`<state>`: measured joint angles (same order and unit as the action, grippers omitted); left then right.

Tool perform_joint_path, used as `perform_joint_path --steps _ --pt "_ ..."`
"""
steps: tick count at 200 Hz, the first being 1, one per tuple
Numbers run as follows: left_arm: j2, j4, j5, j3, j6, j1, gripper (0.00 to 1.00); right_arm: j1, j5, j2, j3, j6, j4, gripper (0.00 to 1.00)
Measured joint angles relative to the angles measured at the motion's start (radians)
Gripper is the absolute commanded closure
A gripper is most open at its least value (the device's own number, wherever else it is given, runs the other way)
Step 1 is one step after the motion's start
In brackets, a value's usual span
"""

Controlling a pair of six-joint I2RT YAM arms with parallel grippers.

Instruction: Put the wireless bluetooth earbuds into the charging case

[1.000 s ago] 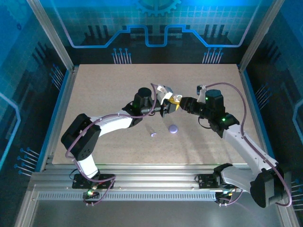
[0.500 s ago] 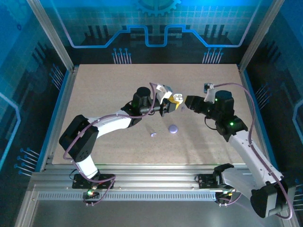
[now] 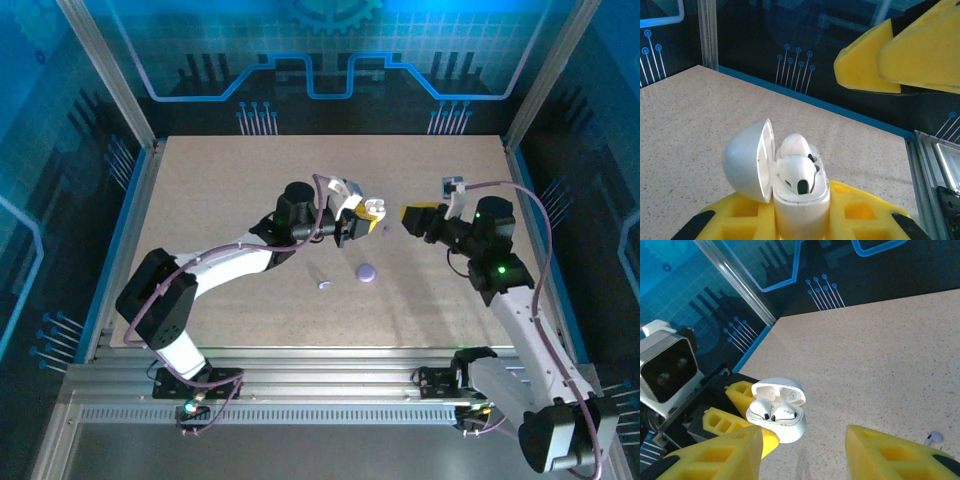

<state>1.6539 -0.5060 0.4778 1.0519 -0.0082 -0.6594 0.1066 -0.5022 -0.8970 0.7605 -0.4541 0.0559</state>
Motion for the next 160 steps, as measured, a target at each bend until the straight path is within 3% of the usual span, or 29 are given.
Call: perform_joint_path --steps 68,160 --pt "-0.013 0.066 0.042 0.0 0.033 0.0 0.8 -0.056 -0.219 0.014 -0.007 0.276 -0.019 0.45" --pt "-0.047 0.092 0.111 0.0 0.107 0.0 0.8 -0.076 -0.368 0.068 -0.016 0.7 0.111 0.44"
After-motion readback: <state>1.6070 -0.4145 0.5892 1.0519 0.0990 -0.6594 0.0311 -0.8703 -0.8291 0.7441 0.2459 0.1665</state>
